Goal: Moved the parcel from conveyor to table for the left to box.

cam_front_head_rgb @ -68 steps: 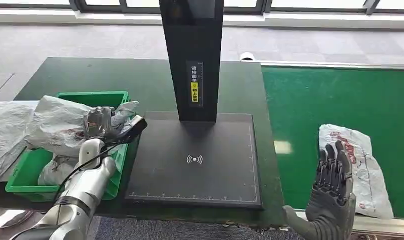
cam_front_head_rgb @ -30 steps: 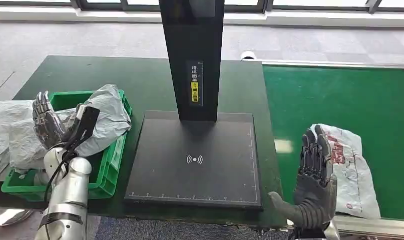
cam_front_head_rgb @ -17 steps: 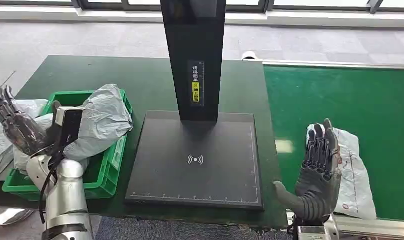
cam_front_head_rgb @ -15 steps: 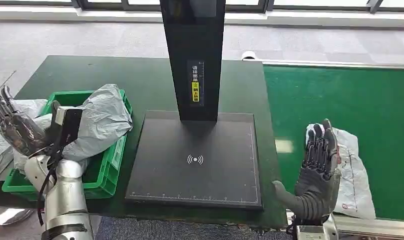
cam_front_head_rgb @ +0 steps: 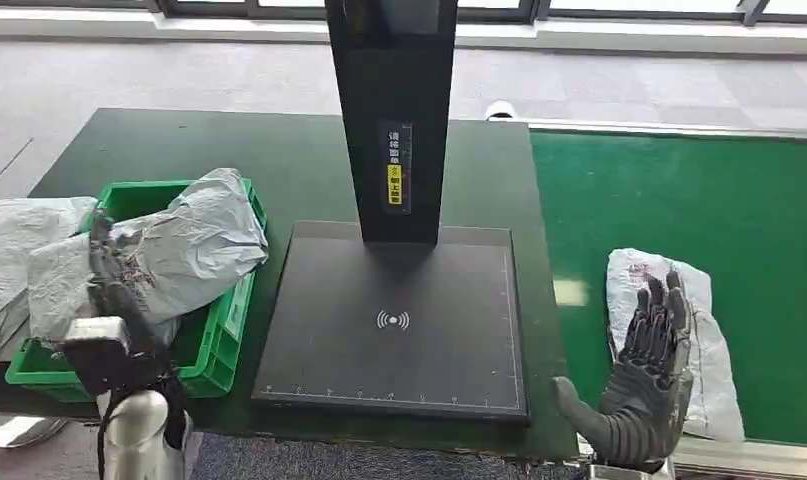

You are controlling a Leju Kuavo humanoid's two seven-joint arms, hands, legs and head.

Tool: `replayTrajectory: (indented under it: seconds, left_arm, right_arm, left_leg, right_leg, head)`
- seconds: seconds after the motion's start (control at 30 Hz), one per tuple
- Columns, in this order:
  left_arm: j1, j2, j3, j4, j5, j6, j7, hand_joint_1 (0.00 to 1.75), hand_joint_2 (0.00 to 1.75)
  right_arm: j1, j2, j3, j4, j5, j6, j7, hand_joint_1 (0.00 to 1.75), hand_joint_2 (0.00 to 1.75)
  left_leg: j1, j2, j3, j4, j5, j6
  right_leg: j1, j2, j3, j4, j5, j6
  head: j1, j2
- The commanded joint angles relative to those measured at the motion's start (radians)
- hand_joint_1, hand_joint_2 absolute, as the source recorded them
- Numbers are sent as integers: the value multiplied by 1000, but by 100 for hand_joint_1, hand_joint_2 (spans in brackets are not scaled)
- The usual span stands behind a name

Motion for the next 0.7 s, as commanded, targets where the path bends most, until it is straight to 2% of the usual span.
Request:
replayTrajectory:
  seconds: [0.03, 0.13, 0.37, 0.4, 0.6, 0.63, 0.67, 0.7]
  left_arm:
    - [121, 60, -240, -75, 31, -129, -54, 0, 0]
    - [194, 58, -310, -124, 102, -270, -81, 0, 0]
    - [200, 64, -313, -136, 102, -275, -82, 0, 0]
    - [214, 61, -321, -163, 89, -295, -88, 0, 0]
    - [247, 56, -344, -194, 76, -302, -88, 0, 0]
    - [253, 69, -370, -199, 35, -349, -88, 0, 0]
    - [262, 55, -390, -204, 0, -339, -88, 0, 0]
    - [263, 55, -399, -204, -3, -330, -88, 0, 0]
  right_arm:
    - [24, -4, -88, 57, 53, -3, 3, 0, 175]
    - [9, 23, -159, 106, 148, -7, 18, 0, 175]
    - [4, 28, -163, 114, 153, -6, 16, 0, 175]
    - [-4, 31, -185, 147, 320, -68, 126, 0, 175]
    - [-23, 26, -203, 198, 352, -89, 142, 0, 175]
    - [-45, 31, -266, 288, 550, -79, 331, 0, 175]
    - [-90, 16, -289, 386, 579, -91, 372, 0, 175]
    - [-106, 10, -300, 425, 561, -104, 348, 0, 175]
  left_leg:
    - [0, 2, 2, -1, -1, 0]
    - [-1, 1, 5, -3, -1, 1]
    - [-3, 1, 4, -2, -1, 1]
    - [-2, 1, 5, -3, -1, 1]
    - [-2, 2, 5, -3, -1, 1]
    - [-3, 1, 4, -2, -1, 1]
    - [-2, 1, 5, -3, -1, 1]
    - [-2, 2, 5, -3, -1, 1]
  right_leg:
    - [0, 2, 2, -2, 0, 0]
    - [-1, 0, 4, -4, 1, 0]
    - [-1, 1, 3, -3, 0, 0]
    - [-1, 1, 4, -4, 1, 0]
    - [-1, 2, 4, -4, 1, 0]
    - [-1, 1, 3, -3, 0, 0]
    - [0, 1, 5, -5, 1, 0]
    - [0, 2, 5, -4, 1, 1]
  head:
    - [0, 0]
    - [0, 0]
    - [0, 0]
    - [0, 0]
    - [0, 0]
    - [0, 0]
    - [0, 0]
    - [0, 0]
